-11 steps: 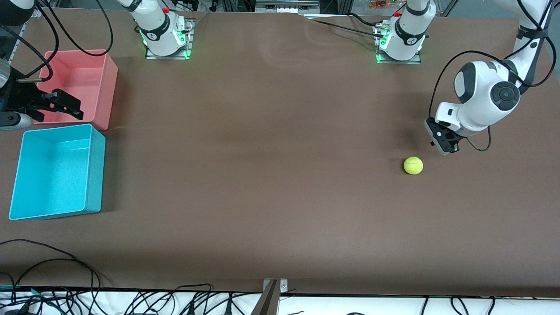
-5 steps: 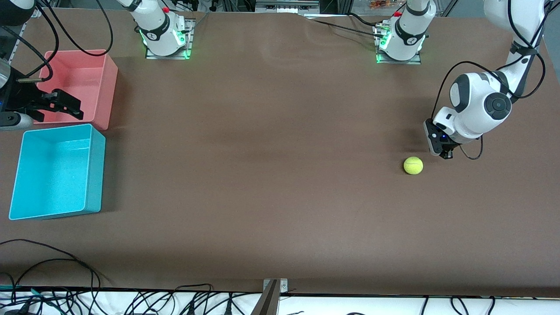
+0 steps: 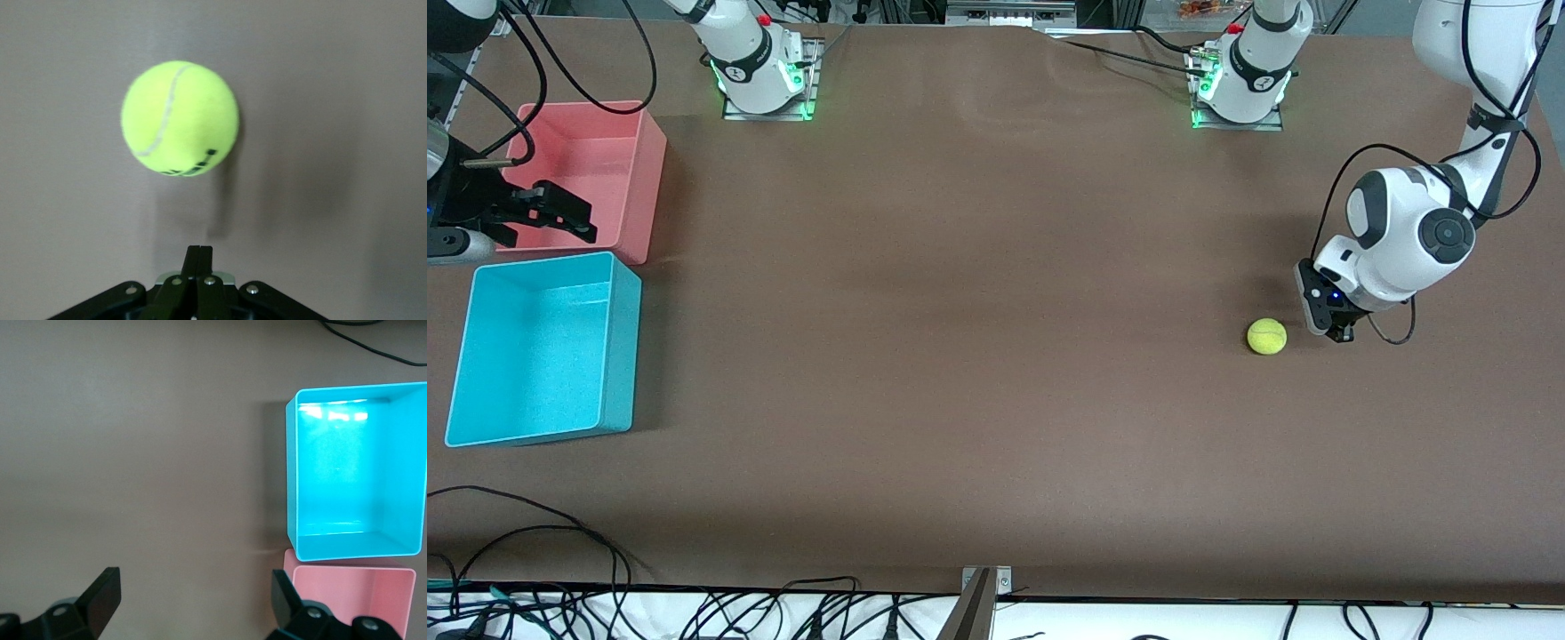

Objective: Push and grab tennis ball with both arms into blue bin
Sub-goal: 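Push the tennis ball with the left gripper toward the cyan bin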

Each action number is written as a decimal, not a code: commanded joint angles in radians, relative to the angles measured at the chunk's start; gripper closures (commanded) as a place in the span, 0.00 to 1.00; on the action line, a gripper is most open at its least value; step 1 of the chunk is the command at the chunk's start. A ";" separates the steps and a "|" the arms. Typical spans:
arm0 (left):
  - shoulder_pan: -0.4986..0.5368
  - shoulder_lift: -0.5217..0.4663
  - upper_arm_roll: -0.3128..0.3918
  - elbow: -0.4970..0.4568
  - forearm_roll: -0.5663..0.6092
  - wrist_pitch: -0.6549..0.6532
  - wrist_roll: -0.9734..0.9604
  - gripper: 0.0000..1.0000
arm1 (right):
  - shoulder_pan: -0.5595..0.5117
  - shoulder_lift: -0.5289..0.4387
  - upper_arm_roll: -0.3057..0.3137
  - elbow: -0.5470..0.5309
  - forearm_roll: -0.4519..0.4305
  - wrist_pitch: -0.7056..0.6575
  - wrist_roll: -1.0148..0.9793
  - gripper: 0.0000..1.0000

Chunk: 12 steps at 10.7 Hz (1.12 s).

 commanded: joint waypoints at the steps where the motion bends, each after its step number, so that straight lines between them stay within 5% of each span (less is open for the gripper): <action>1: -0.003 0.076 -0.007 0.082 -0.036 0.000 0.033 1.00 | 0.000 -0.010 -0.002 -0.002 0.015 -0.010 0.003 0.00; 12: -0.018 0.109 -0.061 0.092 -0.051 0.000 -0.076 1.00 | 0.002 -0.011 -0.001 0.001 0.015 -0.010 0.003 0.00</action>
